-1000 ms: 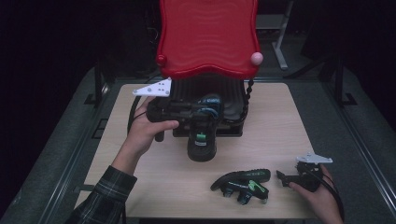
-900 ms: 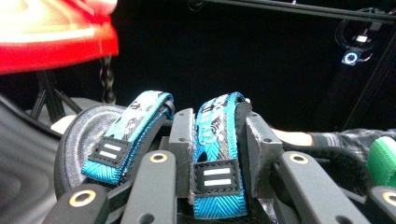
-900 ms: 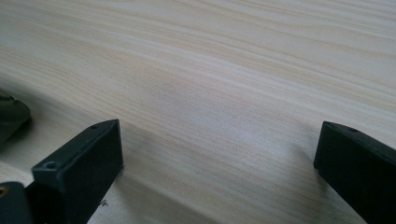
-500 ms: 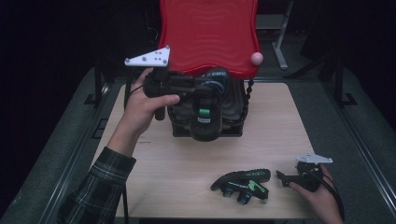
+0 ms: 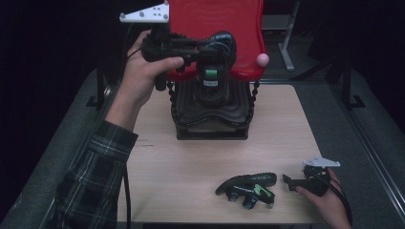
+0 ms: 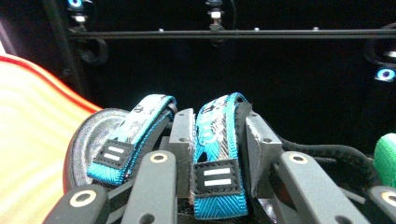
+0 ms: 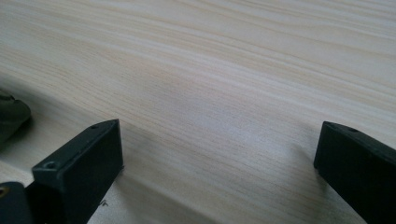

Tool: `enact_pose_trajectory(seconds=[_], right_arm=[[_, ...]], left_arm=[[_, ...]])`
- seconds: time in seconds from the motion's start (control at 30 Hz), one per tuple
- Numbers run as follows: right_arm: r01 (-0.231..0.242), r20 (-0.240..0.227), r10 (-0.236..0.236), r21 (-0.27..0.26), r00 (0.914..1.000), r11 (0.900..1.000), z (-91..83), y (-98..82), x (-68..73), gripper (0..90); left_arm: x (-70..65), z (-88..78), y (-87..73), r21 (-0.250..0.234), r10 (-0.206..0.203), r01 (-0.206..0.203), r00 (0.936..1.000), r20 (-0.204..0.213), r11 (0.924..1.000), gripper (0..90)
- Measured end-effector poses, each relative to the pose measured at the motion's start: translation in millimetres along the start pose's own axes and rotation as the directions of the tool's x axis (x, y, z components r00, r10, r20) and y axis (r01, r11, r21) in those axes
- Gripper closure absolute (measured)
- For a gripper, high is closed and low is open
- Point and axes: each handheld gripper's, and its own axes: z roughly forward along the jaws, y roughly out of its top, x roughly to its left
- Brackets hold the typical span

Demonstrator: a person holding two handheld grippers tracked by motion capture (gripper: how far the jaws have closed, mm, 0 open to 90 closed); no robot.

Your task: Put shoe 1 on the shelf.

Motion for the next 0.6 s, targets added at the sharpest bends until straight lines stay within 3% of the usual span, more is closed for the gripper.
enact_pose_trajectory(seconds=[0.27,0.6], right_arm=[[0.001,-0.003,-0.001,0.001,1.0,1.0,0.0,0.0,0.1,0.8],[0.005,-0.004,-0.005,0.001,1.0,1.0,0.0,-0.1,0.2,0.8]], left_arm=[[33.3,-1.1,21.5,-0.007,0.007,-0.008,0.9961,-0.088,0.9999,67.7],[74.7,5.7,32.6,0.058,0.052,-0.043,0.9845,-0.167,0.9974,67.7]])
